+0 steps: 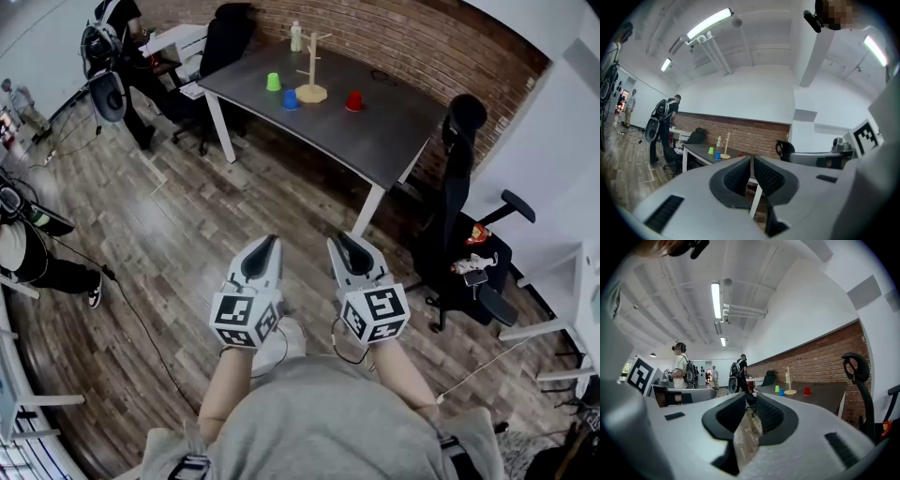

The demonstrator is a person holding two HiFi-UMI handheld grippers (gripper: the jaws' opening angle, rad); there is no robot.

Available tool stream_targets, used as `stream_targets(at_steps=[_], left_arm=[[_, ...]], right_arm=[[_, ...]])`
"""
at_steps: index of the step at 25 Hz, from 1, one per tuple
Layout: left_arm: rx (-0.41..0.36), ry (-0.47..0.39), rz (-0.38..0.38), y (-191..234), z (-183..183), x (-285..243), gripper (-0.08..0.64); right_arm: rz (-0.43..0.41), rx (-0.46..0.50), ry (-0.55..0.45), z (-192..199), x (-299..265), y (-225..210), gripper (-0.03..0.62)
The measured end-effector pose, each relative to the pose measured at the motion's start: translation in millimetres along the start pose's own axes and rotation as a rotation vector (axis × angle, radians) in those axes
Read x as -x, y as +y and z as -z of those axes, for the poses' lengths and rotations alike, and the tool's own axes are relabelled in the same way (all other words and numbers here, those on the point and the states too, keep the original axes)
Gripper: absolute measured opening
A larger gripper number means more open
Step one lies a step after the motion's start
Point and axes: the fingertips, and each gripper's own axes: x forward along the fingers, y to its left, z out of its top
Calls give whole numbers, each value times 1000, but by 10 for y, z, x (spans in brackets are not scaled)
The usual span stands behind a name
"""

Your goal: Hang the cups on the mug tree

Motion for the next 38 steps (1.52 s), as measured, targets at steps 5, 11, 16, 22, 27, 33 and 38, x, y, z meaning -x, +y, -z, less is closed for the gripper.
stream_targets(at_steps=[5,11,16,22,27,33,38], left_arm=[[12,12,18,268,21,-343,48],[17,28,55,691,-35,-874,93],[17,35,100,1059,-145,-1320,126],[41,43,141,1599,-288,-1822,147],[50,54,161,1988,-347,-2206,158],[61,72,171,2373,-368,-2569,176],[62,84,174,2627,-337,-2809,183]], right_arm=[[5,-13,4,17,-388,-162,103],[26,-19,18,-7,-1026,-369,146],[49,-22,29,-100,-1612,-541,180],[83,-29,19,-230,-2322,-665,203],[110,-45,17,-253,-2798,-800,218],[129,-49,35,-219,-3256,-907,239],[138,-47,44,-187,-3561,-985,252]])
